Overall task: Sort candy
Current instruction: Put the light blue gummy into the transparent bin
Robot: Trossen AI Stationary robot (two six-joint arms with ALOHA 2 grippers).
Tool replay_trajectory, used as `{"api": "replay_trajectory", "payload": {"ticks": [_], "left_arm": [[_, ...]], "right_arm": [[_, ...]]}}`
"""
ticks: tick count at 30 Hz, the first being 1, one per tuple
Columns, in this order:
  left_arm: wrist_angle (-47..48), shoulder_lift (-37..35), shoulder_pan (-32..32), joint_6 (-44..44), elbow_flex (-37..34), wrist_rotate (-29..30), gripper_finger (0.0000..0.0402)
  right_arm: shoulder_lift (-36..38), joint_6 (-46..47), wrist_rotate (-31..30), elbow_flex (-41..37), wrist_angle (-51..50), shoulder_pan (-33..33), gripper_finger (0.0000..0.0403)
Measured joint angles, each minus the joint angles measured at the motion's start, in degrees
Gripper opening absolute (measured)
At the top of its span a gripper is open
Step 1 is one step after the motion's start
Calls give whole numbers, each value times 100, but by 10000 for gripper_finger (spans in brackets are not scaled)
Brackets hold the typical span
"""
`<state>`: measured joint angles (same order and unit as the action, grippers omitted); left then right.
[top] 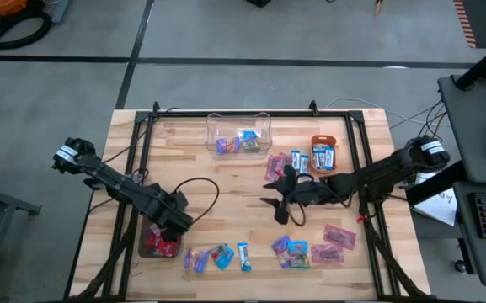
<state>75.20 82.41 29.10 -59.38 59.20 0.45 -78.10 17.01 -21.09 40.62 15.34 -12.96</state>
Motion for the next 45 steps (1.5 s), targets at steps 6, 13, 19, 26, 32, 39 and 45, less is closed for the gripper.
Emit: {"api": "replay_trajectory", "payload": {"ticks": [6, 13, 19, 26, 32, 39, 45], "left_arm": [[-66, 0, 4, 517, 514, 615, 138], [-1177, 0, 22, 2005, 1168, 2003, 133], [-2710, 0, 3, 4332, 1202, 2196, 130], [-3834, 0, -154, 6184, 1001, 2210, 130], [-4075, 0, -408, 6889, 960, 2203, 129], [-4109, 0, -747, 7379, 955, 1725, 129], [-4259, 0, -895, 7809, 864, 1479, 129]], "right_arm": [[83, 1290, -142, 856, -2870, 237, 203], [74, 2772, 447, 1536, -5579, 179, 203], [79, 3580, 2043, 1613, -6447, -138, 203], [79, 5337, 4155, 1648, -6463, -961, 203], [76, 6816, 4658, 1924, -6509, -1619, 203], [28, 8148, 4072, 2253, -6472, -2069, 203], [-524, 8610, 3912, 2623, -6435, -2229, 203]]}}
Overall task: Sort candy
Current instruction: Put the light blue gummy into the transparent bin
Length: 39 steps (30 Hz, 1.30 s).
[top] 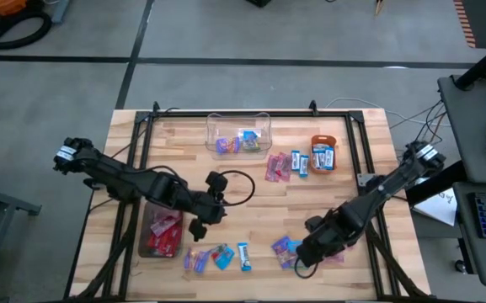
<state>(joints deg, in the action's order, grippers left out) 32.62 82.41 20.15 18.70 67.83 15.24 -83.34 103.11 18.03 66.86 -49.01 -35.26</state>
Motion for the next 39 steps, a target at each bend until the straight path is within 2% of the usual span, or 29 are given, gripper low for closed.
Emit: {"api": "replay_trajectory", "payload": {"ticks": [5, 10, 19, 23, 28, 35, 39], "left_arm": [[-41, 0, -42, 355, -137, -27, 129], [-116, 0, -73, 592, -231, -36, 129], [-236, 0, -90, 525, -240, -47, 129], [-211, 0, -86, 235, -238, -60, 129], [-94, 2, -86, -329, -240, -100, 129], [372, 0, -32, -1557, -240, -137, 129], [487, 0, 125, -2248, -290, -136, 129]], "right_arm": [[-635, -282, 272, 432, -18, -1, 203], [-1277, -1167, 293, 816, 5, -1, 203], [-2341, -1658, -50, 1131, -69, 49, 203], [-2403, -1829, -384, 1097, -292, 148, 203], [-2378, -2468, -895, 1081, -531, 286, 203], [-2373, -3085, -926, 951, -468, 419, 202], [-2368, -3354, -920, 766, -403, 430, 181]]}}
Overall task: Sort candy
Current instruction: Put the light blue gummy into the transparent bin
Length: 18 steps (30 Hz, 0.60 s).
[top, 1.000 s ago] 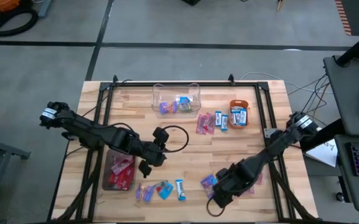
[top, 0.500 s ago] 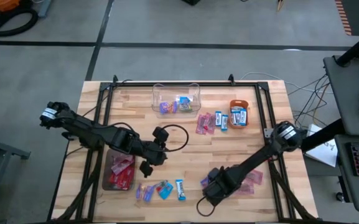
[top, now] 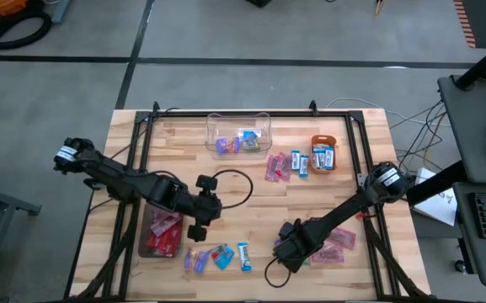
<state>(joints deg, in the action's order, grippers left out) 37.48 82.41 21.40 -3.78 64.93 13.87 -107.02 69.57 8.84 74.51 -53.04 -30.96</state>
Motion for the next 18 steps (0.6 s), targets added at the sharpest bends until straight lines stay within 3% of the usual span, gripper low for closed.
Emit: {"api": "replay_trajectory", "payload": {"ticks": [14, 18], "left_arm": [[-212, 1, 1209, -2113, -322, 117, 105], [-244, 2, 1508, -2851, -324, 341, 97]], "right_arm": [[86, -1015, -215, -197, 46, 2, 22], [272, -1480, -240, -160, -127, 30, 10]]}}
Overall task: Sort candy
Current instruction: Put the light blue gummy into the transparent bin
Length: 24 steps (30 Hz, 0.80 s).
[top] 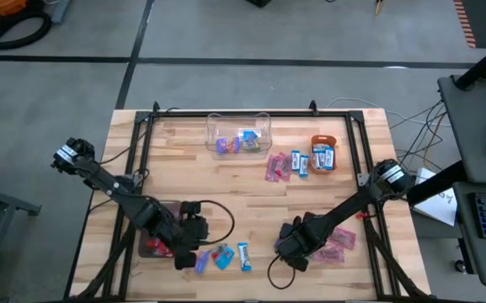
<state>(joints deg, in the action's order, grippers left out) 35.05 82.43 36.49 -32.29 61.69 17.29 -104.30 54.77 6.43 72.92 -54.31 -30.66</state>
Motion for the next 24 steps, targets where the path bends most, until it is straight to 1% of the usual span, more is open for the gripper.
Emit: {"api": "replay_trajectory", "payload": {"ticks": [3, 7, 11, 15, 17, 19, 22, 24], "left_arm": [[-7, -1, 253, -635, 0, 290, 90], [-148, 45, 627, -1359, -4, 661, 84], [-539, 223, 933, -1881, -7, 970, 82], [-1050, 478, 1101, -2088, -7, 1129, 81], [-1250, 610, 1121, -2097, -7, 1135, 81], [-1349, 735, 1119, -2099, -7, 1136, 81], [-1353, 903, 1115, -2083, 18, 1197, 81], [-1346, 981, 1115, -2047, 20, 1223, 81]], "right_arm": [[215, -369, -5, 49, -370, 64, 9], [648, -843, -208, 53, -432, 234, 9], [1123, -1532, -783, 53, -417, 610, 9], [1589, -2483, -1578, 53, -156, 1232, 9], [1766, -3108, -1943, 53, 246, 1615, 9], [1904, -3881, -2188, 49, 866, 2039, 9], [2038, -5361, -2298, -133, 2358, 2730, 9], [2053, -5980, -2293, -386, 3646, 3218, 9]]}}
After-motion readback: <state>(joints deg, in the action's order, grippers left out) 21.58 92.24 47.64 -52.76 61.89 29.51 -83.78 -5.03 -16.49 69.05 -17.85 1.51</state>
